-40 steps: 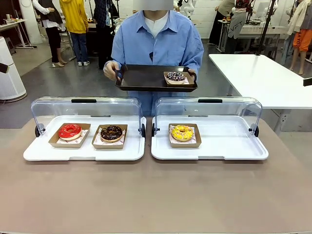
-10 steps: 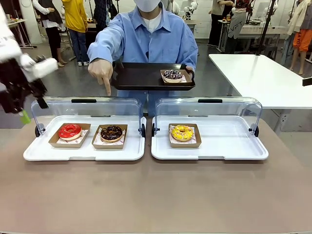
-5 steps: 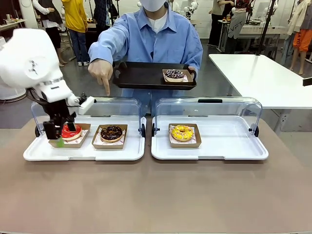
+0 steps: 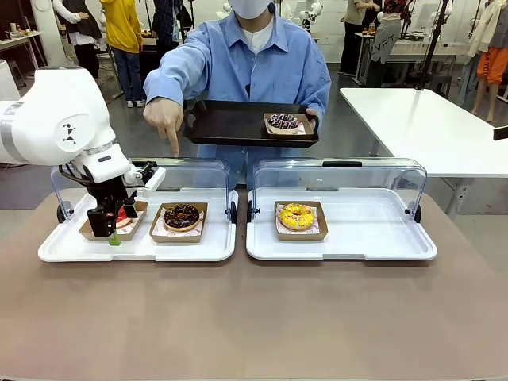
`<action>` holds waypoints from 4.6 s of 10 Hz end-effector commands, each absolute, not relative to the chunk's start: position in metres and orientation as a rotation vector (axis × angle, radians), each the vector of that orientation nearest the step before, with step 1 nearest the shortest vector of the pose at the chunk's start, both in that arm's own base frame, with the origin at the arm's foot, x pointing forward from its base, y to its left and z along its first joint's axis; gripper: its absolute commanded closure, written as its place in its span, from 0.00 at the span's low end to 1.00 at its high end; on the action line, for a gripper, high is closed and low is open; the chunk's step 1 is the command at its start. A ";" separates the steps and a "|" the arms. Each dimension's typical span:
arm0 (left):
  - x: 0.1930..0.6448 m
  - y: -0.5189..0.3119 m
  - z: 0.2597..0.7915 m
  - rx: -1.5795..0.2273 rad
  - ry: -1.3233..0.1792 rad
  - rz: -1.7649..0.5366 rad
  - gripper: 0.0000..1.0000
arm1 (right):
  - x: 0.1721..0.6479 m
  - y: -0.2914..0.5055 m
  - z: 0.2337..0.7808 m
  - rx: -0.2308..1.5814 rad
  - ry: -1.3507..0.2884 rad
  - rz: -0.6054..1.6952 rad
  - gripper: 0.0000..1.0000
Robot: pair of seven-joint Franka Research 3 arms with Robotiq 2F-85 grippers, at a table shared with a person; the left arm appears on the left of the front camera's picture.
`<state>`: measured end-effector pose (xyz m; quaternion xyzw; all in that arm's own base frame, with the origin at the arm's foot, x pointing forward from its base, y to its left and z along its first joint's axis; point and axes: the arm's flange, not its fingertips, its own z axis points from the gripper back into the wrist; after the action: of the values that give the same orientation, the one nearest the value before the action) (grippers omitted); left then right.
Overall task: Provide the desired donut to the person.
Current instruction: Pick up and lift the Paper togo box containing the Donut pointed at by the person.
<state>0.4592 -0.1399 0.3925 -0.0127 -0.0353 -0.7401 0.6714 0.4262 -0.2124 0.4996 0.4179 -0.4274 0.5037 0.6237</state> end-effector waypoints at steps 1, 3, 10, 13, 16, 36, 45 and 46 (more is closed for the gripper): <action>0.460 -0.141 0.389 -0.033 -0.072 -1.667 0.00 | 0.427 -0.212 0.499 0.962 -0.984 1.157 0.00; 0.460 -0.141 0.389 -0.033 -0.072 -1.667 0.00 | 0.427 -0.212 0.499 0.962 -0.984 1.157 0.00; 0.464 -0.153 0.378 -0.045 -0.119 -1.668 0.00 | 0.427 -0.212 0.499 0.962 -0.984 1.157 0.00; 0.475 -0.177 0.368 -0.004 -0.089 -1.696 0.00 | 0.427 -0.212 0.499 0.962 -0.984 1.157 0.00; 0.496 -0.186 0.356 0.024 -0.071 -1.687 0.00 | 0.427 -0.212 0.499 0.962 -0.984 1.157 0.00; 0.525 -0.196 0.322 0.006 0.032 -1.612 0.00 | 0.427 -0.212 0.499 0.962 -0.984 1.157 0.00; 0.527 -0.196 0.324 0.010 0.029 -1.608 1.00 | 0.427 -0.212 0.499 0.962 -0.984 1.157 0.00; 0.527 -0.196 0.324 0.011 0.030 -1.608 1.00 | 0.427 -0.212 0.499 0.962 -0.984 1.157 0.00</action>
<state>0.5226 -0.1930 0.3242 -0.0055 0.0018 -0.7270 0.6866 0.4261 -0.2127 0.4996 0.4177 -0.4275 0.5034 0.6239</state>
